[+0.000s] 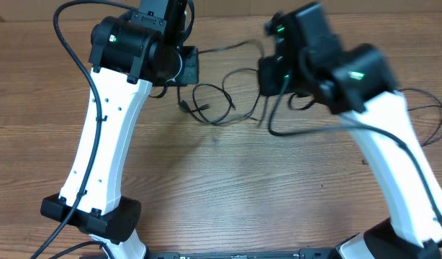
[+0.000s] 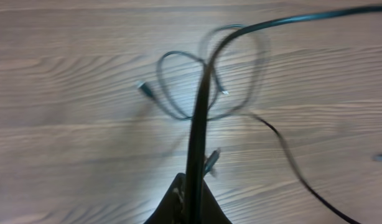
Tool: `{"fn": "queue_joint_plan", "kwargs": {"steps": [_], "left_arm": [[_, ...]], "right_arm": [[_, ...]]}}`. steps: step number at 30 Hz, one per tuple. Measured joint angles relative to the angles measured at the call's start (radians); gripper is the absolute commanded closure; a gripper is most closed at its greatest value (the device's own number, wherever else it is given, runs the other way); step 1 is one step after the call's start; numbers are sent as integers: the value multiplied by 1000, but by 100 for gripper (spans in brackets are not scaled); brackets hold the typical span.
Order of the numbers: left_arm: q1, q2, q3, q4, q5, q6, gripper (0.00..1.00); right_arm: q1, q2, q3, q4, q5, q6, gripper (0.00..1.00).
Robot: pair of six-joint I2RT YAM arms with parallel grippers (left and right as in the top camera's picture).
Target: Untangle cables
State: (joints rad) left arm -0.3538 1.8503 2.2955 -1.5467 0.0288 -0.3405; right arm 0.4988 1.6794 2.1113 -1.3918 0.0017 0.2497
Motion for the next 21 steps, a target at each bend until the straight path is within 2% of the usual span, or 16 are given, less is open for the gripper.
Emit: {"fn": "queue_joint_plan", "kwargs": {"steps": [7,19,21], "left_arm": [[0,0,0,67,120,0,96],[-79,18,0,89,186,4,94],[-103,40,0,90,189,5,88]], "right_arm": [[-15,-11,236,-28,137,-14,96],[-53,61,251,-176,155,-14,96],[-70,80,251,-176,155,-14,96]]}}
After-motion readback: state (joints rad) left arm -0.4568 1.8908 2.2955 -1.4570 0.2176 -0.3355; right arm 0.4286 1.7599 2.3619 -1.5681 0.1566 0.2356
